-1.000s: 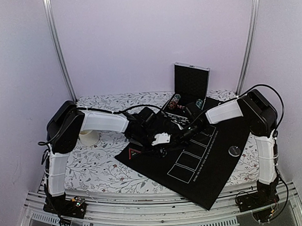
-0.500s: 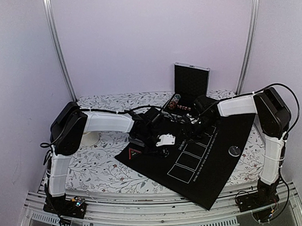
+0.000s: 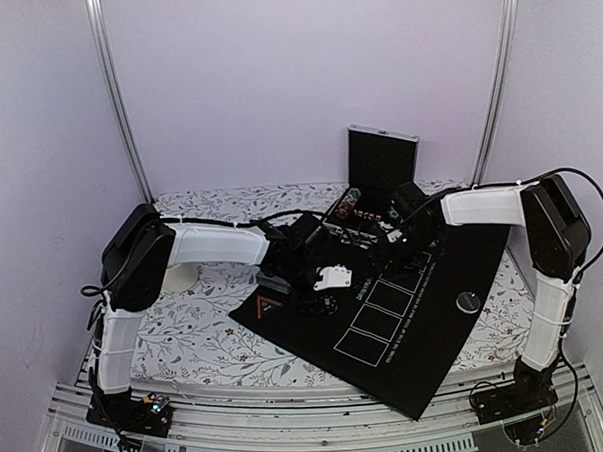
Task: Distribute texas hold em gaming equipment
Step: Place the poker chips pile at the big blind area.
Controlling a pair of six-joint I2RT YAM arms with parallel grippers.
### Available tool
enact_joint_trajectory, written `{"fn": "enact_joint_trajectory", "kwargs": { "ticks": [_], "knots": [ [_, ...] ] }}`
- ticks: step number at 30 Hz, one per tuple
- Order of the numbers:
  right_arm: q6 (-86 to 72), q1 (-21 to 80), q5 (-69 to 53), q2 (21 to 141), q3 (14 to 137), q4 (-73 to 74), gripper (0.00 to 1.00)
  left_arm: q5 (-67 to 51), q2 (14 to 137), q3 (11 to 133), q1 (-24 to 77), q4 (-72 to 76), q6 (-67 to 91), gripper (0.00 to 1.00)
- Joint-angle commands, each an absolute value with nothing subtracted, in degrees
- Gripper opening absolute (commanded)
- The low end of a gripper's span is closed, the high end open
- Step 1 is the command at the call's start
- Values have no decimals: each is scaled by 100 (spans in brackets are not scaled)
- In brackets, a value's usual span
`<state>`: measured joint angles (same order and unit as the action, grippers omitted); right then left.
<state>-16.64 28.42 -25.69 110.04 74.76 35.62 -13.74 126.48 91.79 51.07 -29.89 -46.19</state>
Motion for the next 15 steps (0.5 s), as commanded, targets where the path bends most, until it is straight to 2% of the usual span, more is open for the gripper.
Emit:
{"fn": "enact_joint_trajectory", "kwargs": {
  "ticks": [1, 4, 10, 15],
  "knots": [
    [-1365, 2800, -2044, 10528, 7880, 3906, 84, -1455, 12432, 9199, 5218, -3208, -4496, 84],
    [-1032, 2750, -1612, 10352, 8302, 4165, 99, -1590, 11963, 9119, 5229, -3204, -4487, 88],
    [-220, 2480, -1294, 10447, 9401, 4502, 99, -1814, 10725, 8762, 5214, -3180, -4327, 90],
    [484, 2216, -1453, 11137, 10698, 4729, 99, -1317, 9868, 8241, 5056, -2806, -3449, 94]
  ]
}}
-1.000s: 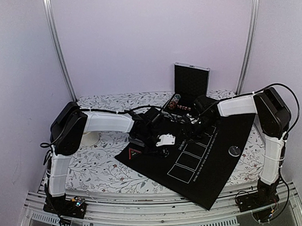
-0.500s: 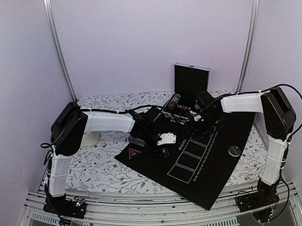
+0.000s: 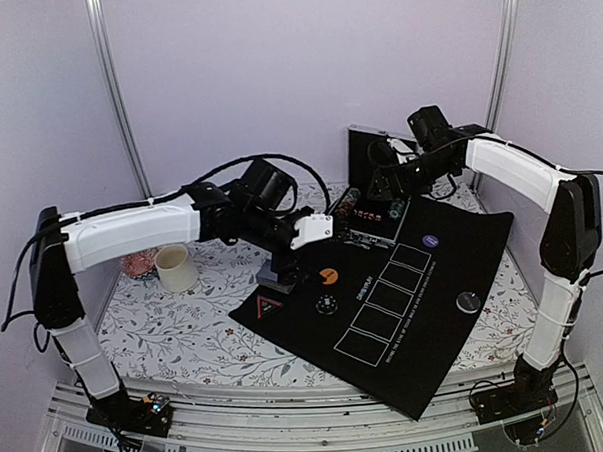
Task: Distribute texas hold em gaming equipment
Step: Place the poker chips pile at the big blind area, then pick up the pile of poker chips from the chip case.
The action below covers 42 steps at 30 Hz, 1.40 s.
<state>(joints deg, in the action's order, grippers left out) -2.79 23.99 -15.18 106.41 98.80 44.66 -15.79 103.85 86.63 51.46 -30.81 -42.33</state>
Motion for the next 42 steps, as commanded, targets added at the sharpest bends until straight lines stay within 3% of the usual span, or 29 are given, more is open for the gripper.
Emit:
{"fn": "enact_joint_trajectory", "kwargs": {
  "ticks": [1, 6, 12, 17, 28, 32, 42],
  "knots": [
    [664, 2200, -1438, 11300, 10940, 4768, 99, -1185, 9698, 8111, 4942, -2663, -3149, 96],
    [1378, 2198, -1338, 12141, 11945, 4813, 96, -1304, 9063, 7663, 3830, -2410, -1655, 98],
    [1720, 2203, -1375, 13021, 12560, 4321, 78, -982, 8561, 6719, 2780, -1913, -762, 98],
    [1797, 2199, -1750, 13804, 12924, 3754, 73, -875, 8524, 6304, 2583, -1585, -671, 98],
    [2704, 2442, -2146, 14618, 12985, 2592, 74, -1027, 8851, 6435, 2428, -1784, -654, 98],
    [2969, 2535, -1682, 14835, 13046, 2322, 61, -1047, 8876, 6434, 2392, -1800, -644, 98],
    [3149, 2546, -1081, 15085, 13136, 2276, 54, -1139, 8882, 6440, 2365, -1819, -642, 98]
  ]
}}
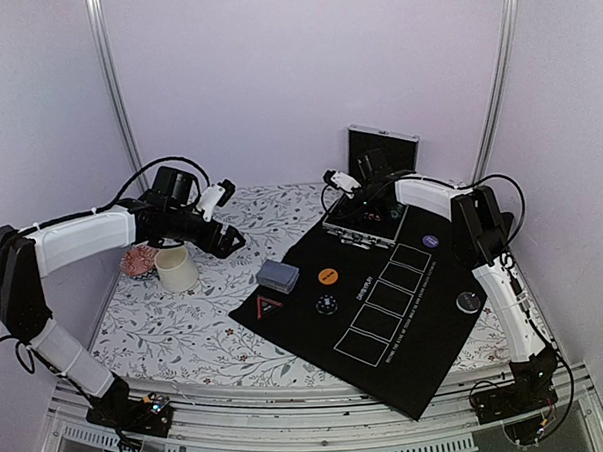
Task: Distribute texas hold em gaming equipment
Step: Pick up the pile of poker chips from the chip case.
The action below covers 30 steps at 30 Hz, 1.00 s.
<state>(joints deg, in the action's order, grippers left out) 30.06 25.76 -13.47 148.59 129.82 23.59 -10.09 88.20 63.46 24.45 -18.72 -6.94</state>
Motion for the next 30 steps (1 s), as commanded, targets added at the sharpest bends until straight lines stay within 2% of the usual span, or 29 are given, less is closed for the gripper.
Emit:
{"fn": "enact_joint_trajectory", "kwargs": {
  "ticks": [1, 17, 30],
  "knots": [
    [3161, 2536, -1059, 15119, 13134, 2309, 54, -1137, 8885, 6438, 2366, -1819, -644, 98],
    [3756, 2888, -898, 15105, 13001, 3264, 44, -1212, 8895, 6425, 2344, -1828, -647, 98],
    [3592, 2692, -404, 14899, 12973, 2894, 49, -1387, 8921, 6416, 2330, -1828, -617, 98]
  ]
}}
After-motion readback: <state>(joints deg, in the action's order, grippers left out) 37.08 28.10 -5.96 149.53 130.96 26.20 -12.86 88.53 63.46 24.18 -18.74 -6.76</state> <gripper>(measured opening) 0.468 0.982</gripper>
